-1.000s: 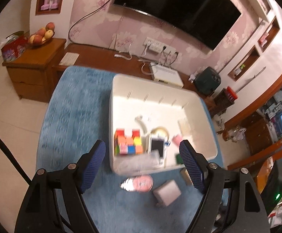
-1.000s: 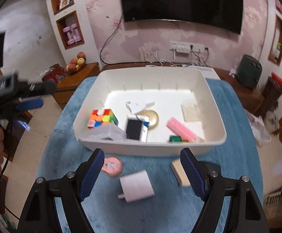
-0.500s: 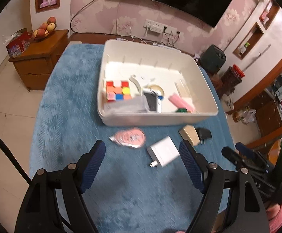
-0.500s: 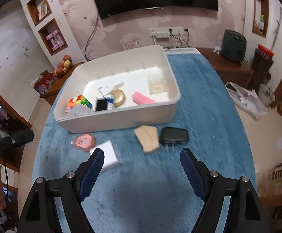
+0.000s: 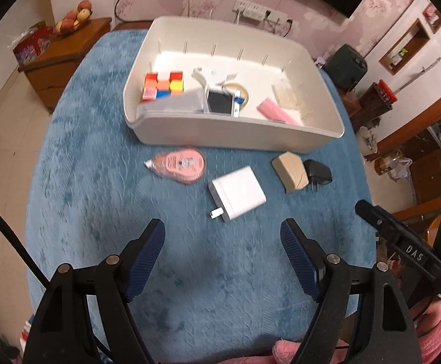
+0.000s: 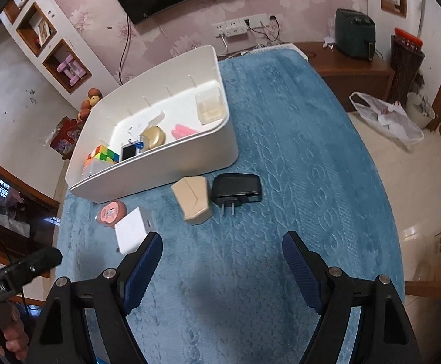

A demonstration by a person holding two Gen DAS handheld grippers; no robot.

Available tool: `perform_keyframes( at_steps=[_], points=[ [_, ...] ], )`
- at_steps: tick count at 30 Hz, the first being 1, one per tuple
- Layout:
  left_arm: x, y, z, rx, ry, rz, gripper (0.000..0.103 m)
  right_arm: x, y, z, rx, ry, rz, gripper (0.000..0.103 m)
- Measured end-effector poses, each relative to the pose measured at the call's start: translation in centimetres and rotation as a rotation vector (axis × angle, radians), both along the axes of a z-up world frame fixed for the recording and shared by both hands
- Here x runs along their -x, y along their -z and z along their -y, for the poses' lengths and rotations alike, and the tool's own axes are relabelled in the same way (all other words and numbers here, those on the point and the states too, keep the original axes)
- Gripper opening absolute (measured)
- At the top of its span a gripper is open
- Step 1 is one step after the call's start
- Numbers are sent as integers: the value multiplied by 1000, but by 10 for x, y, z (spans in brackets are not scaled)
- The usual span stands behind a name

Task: Organize rigid objects
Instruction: 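Withdraw both tools toward the chargers and pink tape roller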

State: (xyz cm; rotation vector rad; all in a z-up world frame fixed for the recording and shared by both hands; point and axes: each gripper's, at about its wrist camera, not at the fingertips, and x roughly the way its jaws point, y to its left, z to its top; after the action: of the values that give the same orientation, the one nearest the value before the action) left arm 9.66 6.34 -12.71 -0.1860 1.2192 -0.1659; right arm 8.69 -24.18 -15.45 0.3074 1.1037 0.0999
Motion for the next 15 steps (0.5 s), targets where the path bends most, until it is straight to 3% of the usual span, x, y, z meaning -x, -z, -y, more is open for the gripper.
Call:
perform_keyframes(
  at_steps=[15],
  points=[
    [-23, 49, 26, -66, -137, -212, 81, -33, 38, 25, 55, -109, -30, 82]
  ],
)
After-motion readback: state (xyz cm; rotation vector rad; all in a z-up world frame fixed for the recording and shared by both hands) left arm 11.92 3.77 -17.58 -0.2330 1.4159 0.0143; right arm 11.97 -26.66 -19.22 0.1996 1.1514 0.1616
